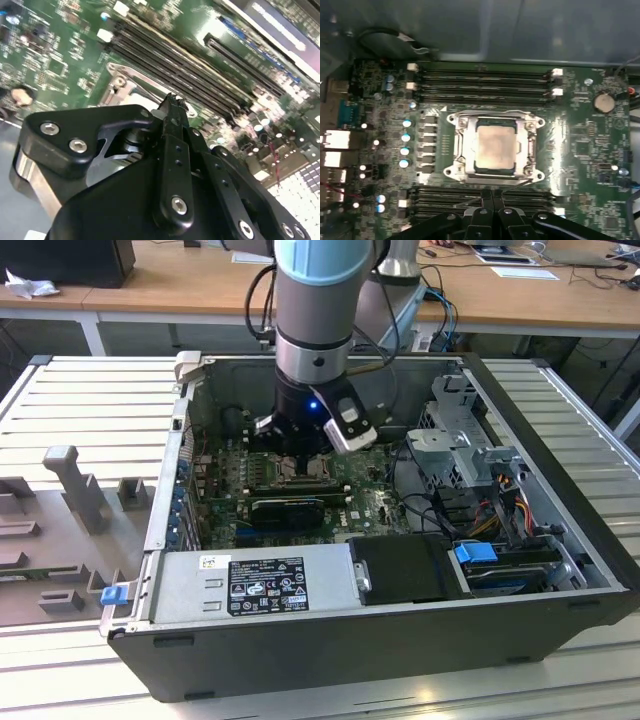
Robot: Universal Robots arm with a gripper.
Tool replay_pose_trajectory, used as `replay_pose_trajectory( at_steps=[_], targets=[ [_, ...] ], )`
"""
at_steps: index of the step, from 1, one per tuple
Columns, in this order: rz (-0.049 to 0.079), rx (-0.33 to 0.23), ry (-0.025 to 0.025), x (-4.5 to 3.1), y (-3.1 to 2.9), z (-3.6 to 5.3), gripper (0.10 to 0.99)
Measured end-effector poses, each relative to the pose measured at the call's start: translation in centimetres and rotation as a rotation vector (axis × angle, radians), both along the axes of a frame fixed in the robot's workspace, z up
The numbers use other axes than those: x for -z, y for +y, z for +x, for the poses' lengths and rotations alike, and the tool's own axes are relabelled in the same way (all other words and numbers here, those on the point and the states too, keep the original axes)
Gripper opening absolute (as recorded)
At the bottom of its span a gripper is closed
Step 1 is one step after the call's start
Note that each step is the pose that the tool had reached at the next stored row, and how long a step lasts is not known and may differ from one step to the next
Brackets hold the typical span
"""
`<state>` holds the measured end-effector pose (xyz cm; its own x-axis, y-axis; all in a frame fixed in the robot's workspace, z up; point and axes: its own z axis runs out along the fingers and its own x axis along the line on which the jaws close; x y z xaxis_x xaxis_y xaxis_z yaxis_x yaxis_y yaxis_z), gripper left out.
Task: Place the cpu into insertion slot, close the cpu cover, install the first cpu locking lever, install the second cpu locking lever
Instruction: 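Install the second cpu locking lever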
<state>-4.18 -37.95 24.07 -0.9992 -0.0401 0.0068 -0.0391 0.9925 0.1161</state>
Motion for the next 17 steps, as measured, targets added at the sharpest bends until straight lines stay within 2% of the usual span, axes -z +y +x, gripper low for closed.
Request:
replay_pose_trajectory(
  at_steps=[3,8,13,17],
  targets=[
    [0.008,-0.001,-0.0001,0.50,-0.04,-0.77,0.106],
    [0.009,-0.010,0.0002,1.90,-0.05,-1.24,0.106],
    [0.032,-0.025,0.0000,2.74,-0.22,-2.48,0.106],
    [0.051,-0.030,-0.0003,3.09,-0.30,-2.91,0.106]
  ],
)
